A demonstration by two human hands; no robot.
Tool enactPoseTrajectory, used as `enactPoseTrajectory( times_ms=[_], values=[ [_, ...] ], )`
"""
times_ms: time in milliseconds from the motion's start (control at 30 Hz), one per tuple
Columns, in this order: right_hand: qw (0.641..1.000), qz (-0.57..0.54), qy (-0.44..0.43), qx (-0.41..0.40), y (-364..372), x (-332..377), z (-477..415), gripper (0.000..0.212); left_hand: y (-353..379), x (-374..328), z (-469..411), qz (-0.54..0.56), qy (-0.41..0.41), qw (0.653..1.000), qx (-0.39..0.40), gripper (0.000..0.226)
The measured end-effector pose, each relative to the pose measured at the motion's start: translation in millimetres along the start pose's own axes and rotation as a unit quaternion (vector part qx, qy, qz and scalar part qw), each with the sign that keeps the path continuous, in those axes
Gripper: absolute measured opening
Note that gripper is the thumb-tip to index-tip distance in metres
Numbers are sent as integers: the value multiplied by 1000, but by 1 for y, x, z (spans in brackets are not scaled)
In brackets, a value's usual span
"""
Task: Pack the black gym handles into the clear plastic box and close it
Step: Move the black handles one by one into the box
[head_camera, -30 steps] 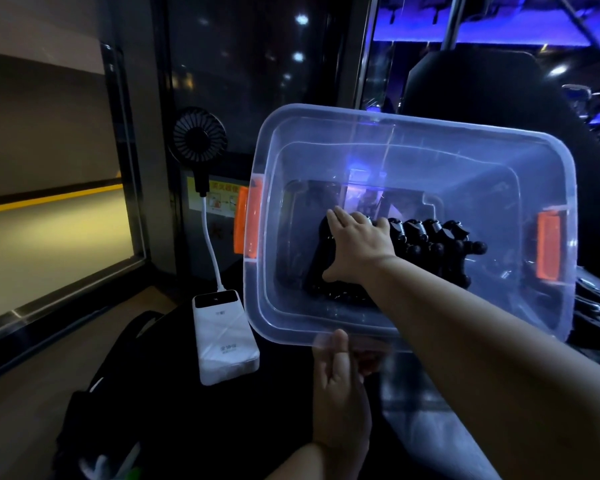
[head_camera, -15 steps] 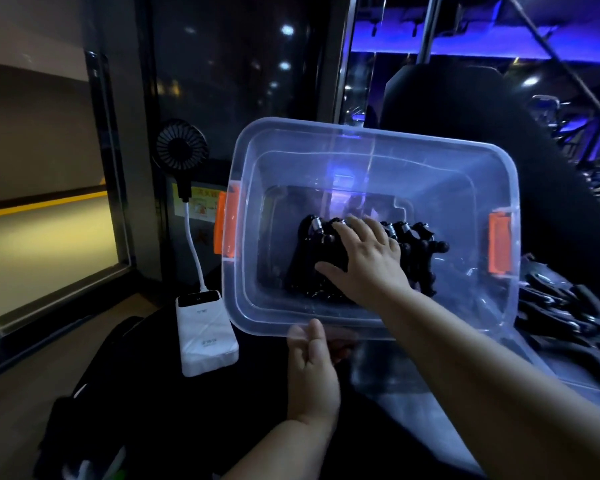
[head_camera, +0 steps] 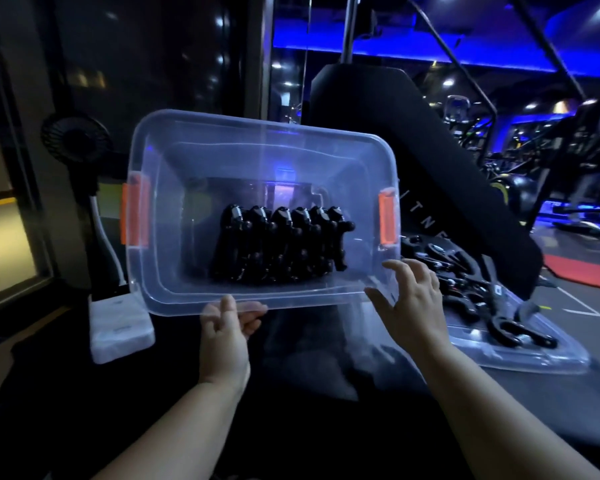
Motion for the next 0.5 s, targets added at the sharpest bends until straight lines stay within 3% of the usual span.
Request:
enactPoseTrajectory(
  times_ms=[200,500],
  values=[
    [984,115,130,49,-26,-66,8,49,0,5,0,-5,-5,1000,-3,32],
    [914,239,314,99,-46,-139,31,56,3,3,5,-3,-8,1000,-14,25]
  ],
)
Point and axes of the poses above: each hand's wrist, its own z-axis away from the middle knuckle, its own y-axis out of the palm, x = y × z, the point moved 6 cm from there along -z, towards the middle knuckle, and after that the axes turned 11 degrees about -x, right-handed, at the moved point
